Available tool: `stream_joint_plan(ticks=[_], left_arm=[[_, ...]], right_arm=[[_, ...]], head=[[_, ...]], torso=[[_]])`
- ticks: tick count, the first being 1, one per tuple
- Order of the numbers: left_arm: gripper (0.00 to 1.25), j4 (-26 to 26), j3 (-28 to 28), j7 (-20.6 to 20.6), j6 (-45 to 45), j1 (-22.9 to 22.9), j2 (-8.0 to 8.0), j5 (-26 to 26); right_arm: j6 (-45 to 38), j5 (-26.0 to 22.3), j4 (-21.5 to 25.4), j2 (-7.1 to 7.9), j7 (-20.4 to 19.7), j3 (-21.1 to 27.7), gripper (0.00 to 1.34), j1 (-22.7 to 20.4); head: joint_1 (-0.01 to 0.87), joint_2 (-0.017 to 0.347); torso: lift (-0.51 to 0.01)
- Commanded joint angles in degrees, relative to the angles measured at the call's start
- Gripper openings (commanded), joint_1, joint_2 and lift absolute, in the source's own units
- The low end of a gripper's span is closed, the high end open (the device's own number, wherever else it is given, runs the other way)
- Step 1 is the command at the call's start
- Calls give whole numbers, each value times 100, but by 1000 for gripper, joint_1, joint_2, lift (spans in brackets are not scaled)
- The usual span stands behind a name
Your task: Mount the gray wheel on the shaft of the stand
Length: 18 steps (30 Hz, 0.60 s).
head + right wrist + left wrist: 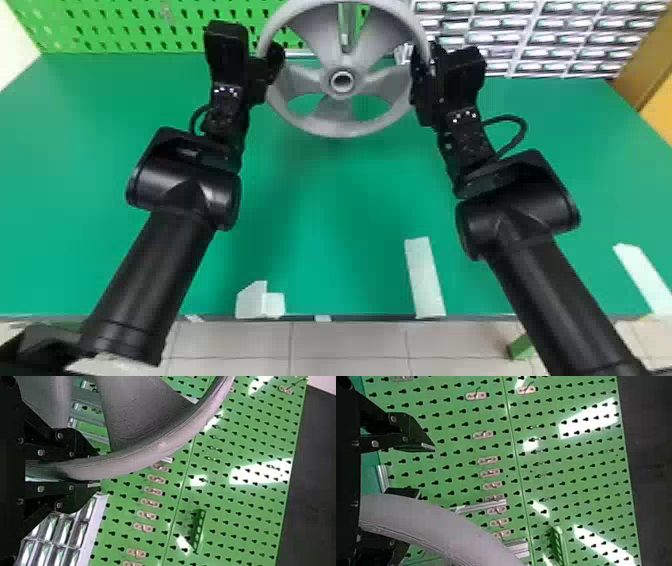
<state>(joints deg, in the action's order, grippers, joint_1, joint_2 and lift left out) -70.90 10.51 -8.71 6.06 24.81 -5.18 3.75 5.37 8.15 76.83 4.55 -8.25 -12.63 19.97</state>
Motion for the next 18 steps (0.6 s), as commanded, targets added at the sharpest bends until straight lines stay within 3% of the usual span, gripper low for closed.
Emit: stream_joint_plan(ticks=[1, 18], left_arm=[[514, -38, 4, -60, -158, 42, 0, -50], [563, -56, -31, -34, -430, 191, 26, 38]], right_arm=[[-220, -42, 105, -7, -185, -11, 163, 7], [-572, -59, 148, -34, -185, -38, 175, 113]], head=[[865, 52], [865, 52]], torso=[[-101], [-101]])
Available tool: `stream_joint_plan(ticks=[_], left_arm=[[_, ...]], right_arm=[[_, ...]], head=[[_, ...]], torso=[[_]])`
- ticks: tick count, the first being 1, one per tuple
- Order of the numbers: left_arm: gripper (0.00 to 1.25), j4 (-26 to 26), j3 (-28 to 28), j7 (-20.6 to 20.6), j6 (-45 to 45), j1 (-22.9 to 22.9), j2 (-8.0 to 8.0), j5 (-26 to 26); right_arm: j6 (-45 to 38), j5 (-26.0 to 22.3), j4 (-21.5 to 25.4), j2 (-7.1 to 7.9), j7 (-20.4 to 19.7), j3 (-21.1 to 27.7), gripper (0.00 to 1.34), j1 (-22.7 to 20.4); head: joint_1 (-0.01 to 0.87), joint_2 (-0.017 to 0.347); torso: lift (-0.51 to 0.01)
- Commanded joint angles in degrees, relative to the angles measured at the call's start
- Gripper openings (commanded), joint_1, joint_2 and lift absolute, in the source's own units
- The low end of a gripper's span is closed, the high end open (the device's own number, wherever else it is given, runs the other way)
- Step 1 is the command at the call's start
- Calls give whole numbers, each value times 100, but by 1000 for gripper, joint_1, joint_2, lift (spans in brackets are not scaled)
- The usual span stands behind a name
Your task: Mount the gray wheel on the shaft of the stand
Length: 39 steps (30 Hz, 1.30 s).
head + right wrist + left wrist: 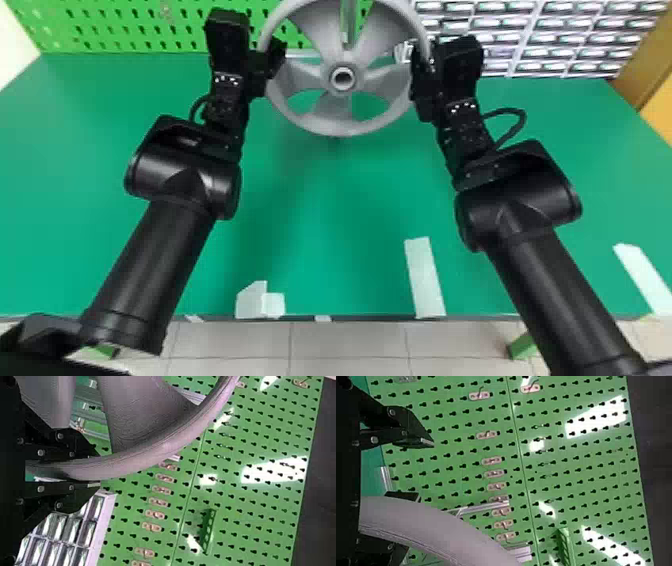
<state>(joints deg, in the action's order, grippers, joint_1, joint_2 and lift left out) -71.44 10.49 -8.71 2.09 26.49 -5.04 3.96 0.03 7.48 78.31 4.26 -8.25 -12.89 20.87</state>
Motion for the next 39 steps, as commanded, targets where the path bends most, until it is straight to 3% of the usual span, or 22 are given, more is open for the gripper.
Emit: stream_joint_plan(ticks=[1, 30, 36, 39], left_arm=[[566, -1, -30, -34, -33, 23, 12, 18], [680, 7, -127, -43, -7, 23, 38, 114], [723, 7, -135, -43, 11, 23, 47, 114], [738, 16, -144, -43, 11, 23, 47, 114]], right_arm=[[-30, 16, 0, -4, -186, -12, 199, 22], [-65, 122, 0, -4, -203, -38, 259, 66], [-56, 122, 0, -4, -212, -47, 336, 66], [-47, 122, 0, -4, -212, -56, 442, 66]], head=[[865, 52], [865, 52], [865, 52], [865, 52]], torso=[[-101], [-101], [-101], [-101]])
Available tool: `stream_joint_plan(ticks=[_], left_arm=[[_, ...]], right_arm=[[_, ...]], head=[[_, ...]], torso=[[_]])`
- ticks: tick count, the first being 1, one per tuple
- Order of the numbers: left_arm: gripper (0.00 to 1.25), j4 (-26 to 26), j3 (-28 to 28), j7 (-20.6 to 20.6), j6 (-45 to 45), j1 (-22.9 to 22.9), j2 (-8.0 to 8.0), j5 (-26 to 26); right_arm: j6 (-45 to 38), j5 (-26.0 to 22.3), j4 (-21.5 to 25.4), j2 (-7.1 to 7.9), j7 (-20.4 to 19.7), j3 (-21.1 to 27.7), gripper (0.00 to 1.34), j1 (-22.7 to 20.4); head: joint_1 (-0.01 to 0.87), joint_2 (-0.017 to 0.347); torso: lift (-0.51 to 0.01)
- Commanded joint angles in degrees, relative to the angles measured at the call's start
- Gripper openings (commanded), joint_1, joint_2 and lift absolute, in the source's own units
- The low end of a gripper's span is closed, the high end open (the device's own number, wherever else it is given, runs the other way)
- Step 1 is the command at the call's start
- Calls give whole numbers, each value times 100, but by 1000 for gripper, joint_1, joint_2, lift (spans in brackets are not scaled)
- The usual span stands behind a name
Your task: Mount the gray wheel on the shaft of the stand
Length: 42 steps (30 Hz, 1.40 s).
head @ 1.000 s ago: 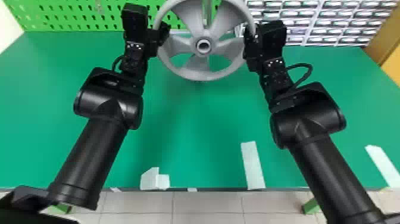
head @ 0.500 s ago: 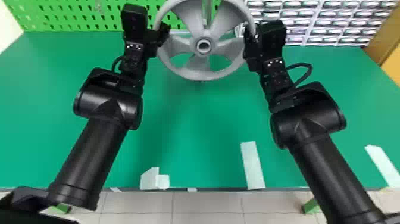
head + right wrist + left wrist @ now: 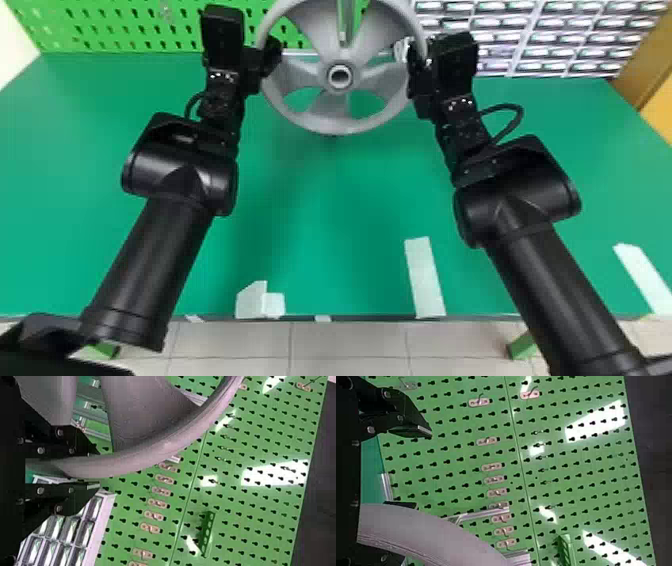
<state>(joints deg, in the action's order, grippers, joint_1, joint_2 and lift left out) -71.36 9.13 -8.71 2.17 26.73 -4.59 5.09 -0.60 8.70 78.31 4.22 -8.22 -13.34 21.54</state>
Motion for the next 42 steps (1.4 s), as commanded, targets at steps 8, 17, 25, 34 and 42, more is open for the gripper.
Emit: stream_joint_plan(ticks=[8, 17, 25, 34, 42], left_arm=[[816, 8, 37, -69, 38, 8, 19, 0], [833, 8, 204, -350, 91, -10, 28, -52], [833, 105, 335, -368, 205, 16, 63, -167], [854, 157, 450, -377, 205, 25, 72, -184], [923, 184, 538, -350, 249, 52, 72, -193]], right_arm=[[60, 35, 0, 0, -224, -28, 528, -9], [95, 35, -17, 0, -277, -55, 552, -9], [104, 35, -35, 0, -286, -98, 641, -9], [113, 35, -52, -9, -303, -125, 767, -9], [113, 35, -61, -17, -303, -142, 805, -9]], head=[[865, 52], [865, 52], [865, 52], [865, 52], [865, 52]], torso=[[-101], [-101], [-101], [-101], [-101]])
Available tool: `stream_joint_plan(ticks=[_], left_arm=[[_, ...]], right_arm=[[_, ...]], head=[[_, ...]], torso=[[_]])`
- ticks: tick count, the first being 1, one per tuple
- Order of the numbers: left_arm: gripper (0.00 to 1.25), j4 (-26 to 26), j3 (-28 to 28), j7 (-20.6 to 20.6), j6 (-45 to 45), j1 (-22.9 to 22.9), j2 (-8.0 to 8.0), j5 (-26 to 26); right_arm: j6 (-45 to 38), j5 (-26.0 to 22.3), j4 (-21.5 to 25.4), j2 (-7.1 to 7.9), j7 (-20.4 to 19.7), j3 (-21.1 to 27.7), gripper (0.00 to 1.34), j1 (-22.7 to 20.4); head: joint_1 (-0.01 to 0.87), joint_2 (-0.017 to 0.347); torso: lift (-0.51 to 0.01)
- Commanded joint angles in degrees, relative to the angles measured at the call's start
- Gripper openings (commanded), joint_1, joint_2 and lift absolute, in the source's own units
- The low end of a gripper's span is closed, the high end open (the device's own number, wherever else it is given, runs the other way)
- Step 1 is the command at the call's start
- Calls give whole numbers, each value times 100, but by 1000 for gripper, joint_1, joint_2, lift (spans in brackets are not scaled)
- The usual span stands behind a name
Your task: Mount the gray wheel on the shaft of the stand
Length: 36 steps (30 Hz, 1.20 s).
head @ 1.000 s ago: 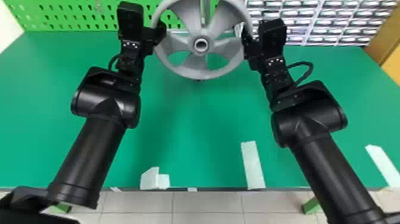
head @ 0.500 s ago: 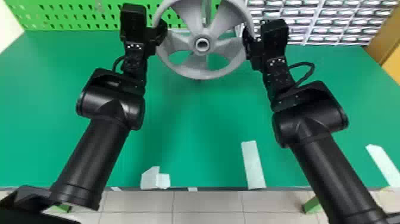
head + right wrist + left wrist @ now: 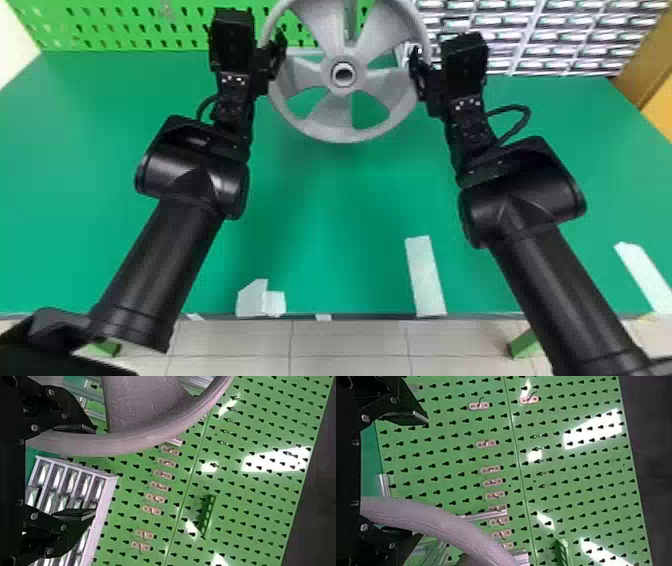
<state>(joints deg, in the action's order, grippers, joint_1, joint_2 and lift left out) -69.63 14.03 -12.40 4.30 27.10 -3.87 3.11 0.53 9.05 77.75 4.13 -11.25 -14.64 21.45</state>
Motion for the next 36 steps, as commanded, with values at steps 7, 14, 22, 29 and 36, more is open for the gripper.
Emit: stream_joint_plan(ticks=[7, 14, 22, 29, 36], left_arm=[[1028, 11, 64, 106, 53, 23, 0, 31], [1066, 11, 82, 167, 88, 14, 0, 5], [1112, 20, 108, 176, 97, -3, 0, -21], [1123, 11, 108, 176, 97, -30, 0, -48], [1128, -77, 108, 176, 167, -153, 9, -127]], right_arm=[[0, 0, -14, -9, 0, -12, 862, 0], [0, 0, -14, -9, -9, -12, 893, 0], [0, 0, -14, -9, -9, -30, 1118, 9], [0, -18, -14, -9, -9, -30, 1108, 9], [44, -97, 65, -17, -9, -21, 1112, -79]], head=[[865, 52], [865, 52], [865, 52], [865, 52], [865, 52]], torso=[[-101], [-101], [-101], [-101], [-101]])
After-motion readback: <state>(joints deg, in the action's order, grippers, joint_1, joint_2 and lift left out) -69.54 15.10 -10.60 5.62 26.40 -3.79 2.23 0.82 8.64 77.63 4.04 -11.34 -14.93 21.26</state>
